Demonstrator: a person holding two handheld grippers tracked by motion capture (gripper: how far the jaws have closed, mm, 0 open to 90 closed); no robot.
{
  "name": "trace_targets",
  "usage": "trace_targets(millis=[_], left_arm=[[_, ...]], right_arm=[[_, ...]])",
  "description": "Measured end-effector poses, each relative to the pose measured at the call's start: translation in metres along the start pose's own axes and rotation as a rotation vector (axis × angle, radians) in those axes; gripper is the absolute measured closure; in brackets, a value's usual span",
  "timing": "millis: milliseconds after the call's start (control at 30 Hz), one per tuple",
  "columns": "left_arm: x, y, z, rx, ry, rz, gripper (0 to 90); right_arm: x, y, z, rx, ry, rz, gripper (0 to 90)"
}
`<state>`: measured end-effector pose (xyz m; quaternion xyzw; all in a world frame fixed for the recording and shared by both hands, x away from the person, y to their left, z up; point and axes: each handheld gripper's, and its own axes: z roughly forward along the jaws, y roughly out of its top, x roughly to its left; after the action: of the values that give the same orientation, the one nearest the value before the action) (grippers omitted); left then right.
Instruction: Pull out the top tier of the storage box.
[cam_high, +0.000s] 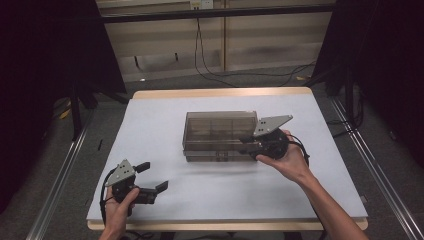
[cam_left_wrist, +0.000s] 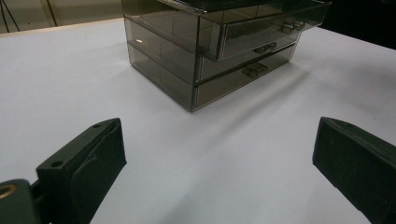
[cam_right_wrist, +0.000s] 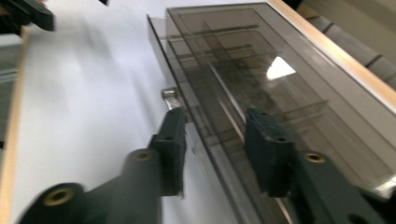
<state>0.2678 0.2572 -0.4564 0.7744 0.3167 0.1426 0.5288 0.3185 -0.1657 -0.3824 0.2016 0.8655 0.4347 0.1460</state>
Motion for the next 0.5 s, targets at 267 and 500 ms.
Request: trace_targets(millis=[267, 500], left_arm=[[0.0, 0.0, 0.0, 0.003, 0.001, 0.002, 2.5], [0.0, 0.0, 0.0, 0.005, -0.003, 0.001, 2.5]], right_arm=[[-0.01, -0.004, 0.006, 0.044, 0.055, 0.031, 66.9], [-0.012, -0.007, 0.013, 0.09, 0.08, 0.024, 67.2]])
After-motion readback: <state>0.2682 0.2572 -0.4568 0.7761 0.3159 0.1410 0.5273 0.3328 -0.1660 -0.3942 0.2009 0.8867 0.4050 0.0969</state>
